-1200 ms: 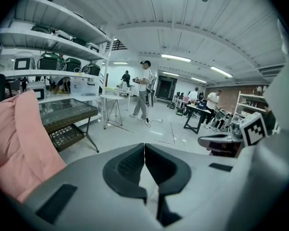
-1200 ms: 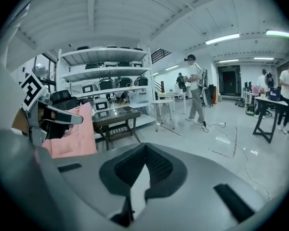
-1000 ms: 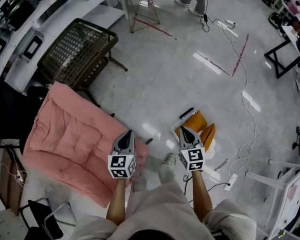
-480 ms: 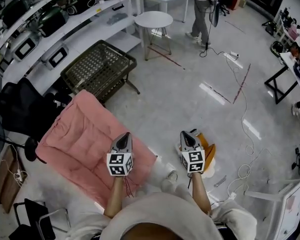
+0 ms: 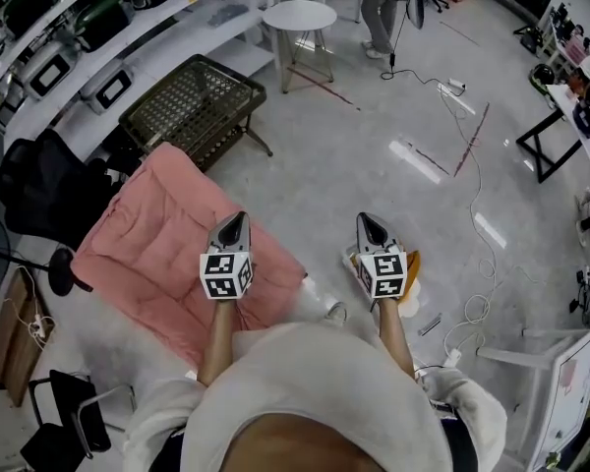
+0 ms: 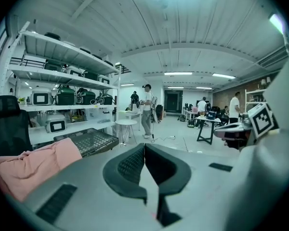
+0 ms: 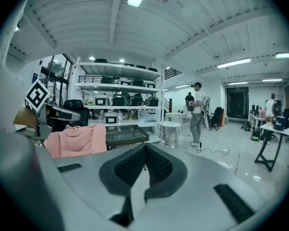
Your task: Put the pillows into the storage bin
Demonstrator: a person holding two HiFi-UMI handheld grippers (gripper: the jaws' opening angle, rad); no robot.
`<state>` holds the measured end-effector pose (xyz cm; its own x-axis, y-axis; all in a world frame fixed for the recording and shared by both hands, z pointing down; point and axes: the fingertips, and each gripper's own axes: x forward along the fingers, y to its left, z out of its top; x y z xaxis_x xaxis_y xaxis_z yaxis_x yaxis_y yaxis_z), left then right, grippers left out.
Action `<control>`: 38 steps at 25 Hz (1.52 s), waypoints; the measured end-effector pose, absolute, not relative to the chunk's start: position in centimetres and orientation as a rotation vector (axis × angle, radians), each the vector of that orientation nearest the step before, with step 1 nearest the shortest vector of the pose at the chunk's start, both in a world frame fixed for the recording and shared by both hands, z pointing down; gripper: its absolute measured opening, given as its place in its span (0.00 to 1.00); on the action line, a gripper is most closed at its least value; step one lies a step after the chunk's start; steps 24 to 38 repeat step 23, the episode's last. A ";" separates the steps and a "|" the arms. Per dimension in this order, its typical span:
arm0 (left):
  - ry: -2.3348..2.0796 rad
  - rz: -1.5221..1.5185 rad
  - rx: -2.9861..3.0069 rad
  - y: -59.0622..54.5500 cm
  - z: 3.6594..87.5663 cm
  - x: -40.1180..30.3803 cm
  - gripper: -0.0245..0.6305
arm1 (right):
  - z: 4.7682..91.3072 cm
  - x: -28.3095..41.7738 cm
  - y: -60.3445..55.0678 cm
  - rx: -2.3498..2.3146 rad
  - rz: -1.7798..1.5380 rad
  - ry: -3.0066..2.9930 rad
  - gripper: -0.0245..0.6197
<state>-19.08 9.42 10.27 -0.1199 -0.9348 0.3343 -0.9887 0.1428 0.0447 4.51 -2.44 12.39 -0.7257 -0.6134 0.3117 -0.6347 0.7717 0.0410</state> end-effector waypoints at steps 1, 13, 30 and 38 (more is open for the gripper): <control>-2.143 0.274 1.875 9.3 10.2 -19.1 0.05 | 12.3 4.5 -2.5 0.964 0.097 -2.660 0.03; -2.120 0.272 1.924 8.7 9.9 -17.7 0.05 | 11.8 4.8 -2.4 0.972 0.067 -2.654 0.03; -2.113 0.278 1.942 8.6 9.5 -17.5 0.05 | 11.3 4.9 -2.4 0.977 0.074 -2.665 0.03; -2.113 0.278 1.942 8.6 9.5 -17.5 0.05 | 11.3 4.9 -2.4 0.977 0.074 -2.665 0.03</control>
